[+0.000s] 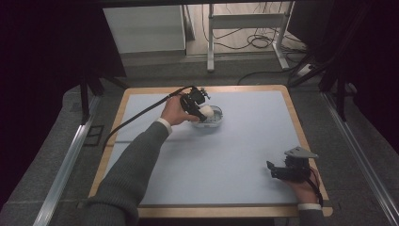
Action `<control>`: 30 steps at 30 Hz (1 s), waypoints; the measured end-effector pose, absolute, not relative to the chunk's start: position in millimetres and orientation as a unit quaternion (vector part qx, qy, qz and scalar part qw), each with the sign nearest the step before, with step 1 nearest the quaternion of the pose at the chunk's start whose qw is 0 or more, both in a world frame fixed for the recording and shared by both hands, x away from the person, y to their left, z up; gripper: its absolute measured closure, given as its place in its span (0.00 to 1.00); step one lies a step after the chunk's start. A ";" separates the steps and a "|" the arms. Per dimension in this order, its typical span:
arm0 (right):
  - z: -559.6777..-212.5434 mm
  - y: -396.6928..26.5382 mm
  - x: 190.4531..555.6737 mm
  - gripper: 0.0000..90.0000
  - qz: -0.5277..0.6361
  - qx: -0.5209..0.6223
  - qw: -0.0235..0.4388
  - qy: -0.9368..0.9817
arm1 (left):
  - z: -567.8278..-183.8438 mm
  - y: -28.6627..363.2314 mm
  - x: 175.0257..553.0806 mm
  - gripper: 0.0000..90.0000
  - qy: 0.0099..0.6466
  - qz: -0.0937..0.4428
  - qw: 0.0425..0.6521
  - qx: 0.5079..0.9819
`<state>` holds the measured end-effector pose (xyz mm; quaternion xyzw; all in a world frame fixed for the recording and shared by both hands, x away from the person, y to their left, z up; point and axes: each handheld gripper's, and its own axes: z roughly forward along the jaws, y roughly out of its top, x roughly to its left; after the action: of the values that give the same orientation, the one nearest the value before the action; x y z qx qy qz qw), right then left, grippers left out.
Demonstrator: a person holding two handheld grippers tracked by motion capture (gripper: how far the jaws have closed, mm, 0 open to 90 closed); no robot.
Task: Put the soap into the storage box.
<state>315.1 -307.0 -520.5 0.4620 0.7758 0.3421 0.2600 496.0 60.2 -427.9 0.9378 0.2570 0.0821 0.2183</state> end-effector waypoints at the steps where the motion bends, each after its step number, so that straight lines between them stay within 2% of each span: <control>1: -520.4 -307.2 315.2 0.10 0.342 0.462 0.260 0.776 | -428.1 60.0 497.4 0.55 0.258 0.083 0.217 0.938; 10: -521.8 -307.9 316.0 0.10 0.340 0.464 0.259 0.776 | -433.1 56.9 509.4 0.55 0.246 0.071 0.225 0.940; 13: -522.2 -308.4 316.1 0.10 0.340 0.465 0.259 0.776 | -434.8 49.5 510.1 0.55 0.231 0.089 0.205 0.947; 15: -522.5 -309.0 316.2 0.10 0.338 0.466 0.258 0.776 | -435.2 45.0 511.0 0.55 0.224 0.083 0.211 0.948; 30: -523.2 -309.1 315.8 0.10 0.342 0.459 0.262 0.777 | -447.9 40.0 520.6 0.55 0.218 0.080 0.206 0.951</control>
<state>315.8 -309.1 -523.2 0.4588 0.7772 0.3418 0.2620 520.6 40.0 -447.9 0.9506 0.2181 0.0804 0.2057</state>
